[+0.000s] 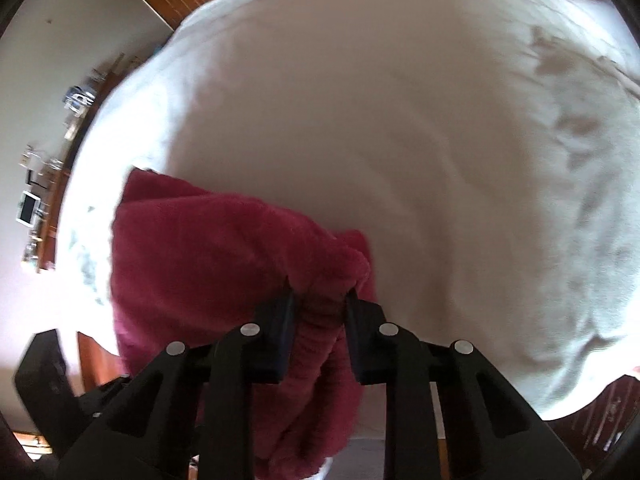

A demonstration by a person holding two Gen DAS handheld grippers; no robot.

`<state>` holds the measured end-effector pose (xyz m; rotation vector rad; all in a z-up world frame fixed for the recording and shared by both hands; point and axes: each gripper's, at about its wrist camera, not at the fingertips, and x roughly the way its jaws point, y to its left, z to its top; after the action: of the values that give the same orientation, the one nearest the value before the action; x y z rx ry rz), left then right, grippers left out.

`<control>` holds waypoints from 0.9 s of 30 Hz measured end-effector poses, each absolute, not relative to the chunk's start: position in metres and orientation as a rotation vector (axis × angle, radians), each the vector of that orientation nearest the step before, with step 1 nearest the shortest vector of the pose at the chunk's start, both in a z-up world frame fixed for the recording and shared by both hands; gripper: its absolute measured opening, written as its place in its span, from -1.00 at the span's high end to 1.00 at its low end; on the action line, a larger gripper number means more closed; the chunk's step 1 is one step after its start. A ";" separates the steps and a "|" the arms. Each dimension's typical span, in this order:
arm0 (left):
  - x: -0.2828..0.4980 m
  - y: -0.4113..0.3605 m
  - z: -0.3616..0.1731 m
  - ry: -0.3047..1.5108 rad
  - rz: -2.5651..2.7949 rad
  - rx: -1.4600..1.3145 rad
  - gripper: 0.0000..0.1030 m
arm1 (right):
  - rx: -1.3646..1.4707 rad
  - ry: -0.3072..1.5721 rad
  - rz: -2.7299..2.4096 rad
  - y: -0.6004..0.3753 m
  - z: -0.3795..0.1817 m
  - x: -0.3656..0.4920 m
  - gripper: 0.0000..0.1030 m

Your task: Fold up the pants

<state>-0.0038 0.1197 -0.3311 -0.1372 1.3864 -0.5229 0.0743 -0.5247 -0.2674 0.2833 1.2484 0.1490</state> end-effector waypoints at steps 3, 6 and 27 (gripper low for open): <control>-0.008 0.109 -0.339 1.406 -0.545 -0.087 -0.38 | 0.255 1.284 0.104 -0.527 -0.292 0.069 0.57; -0.012 0.103 -0.341 1.411 -0.562 -0.034 -0.39 | 0.237 1.291 0.097 -0.526 -0.303 0.069 0.57; -0.023 0.093 -0.339 1.401 -0.563 0.012 -0.47 | 0.340 1.281 0.266 -0.531 -0.253 0.015 0.04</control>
<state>-0.0226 0.0927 -0.3391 0.0115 1.4014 -0.5634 0.0145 -0.5308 -0.2525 0.3396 1.2807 0.2658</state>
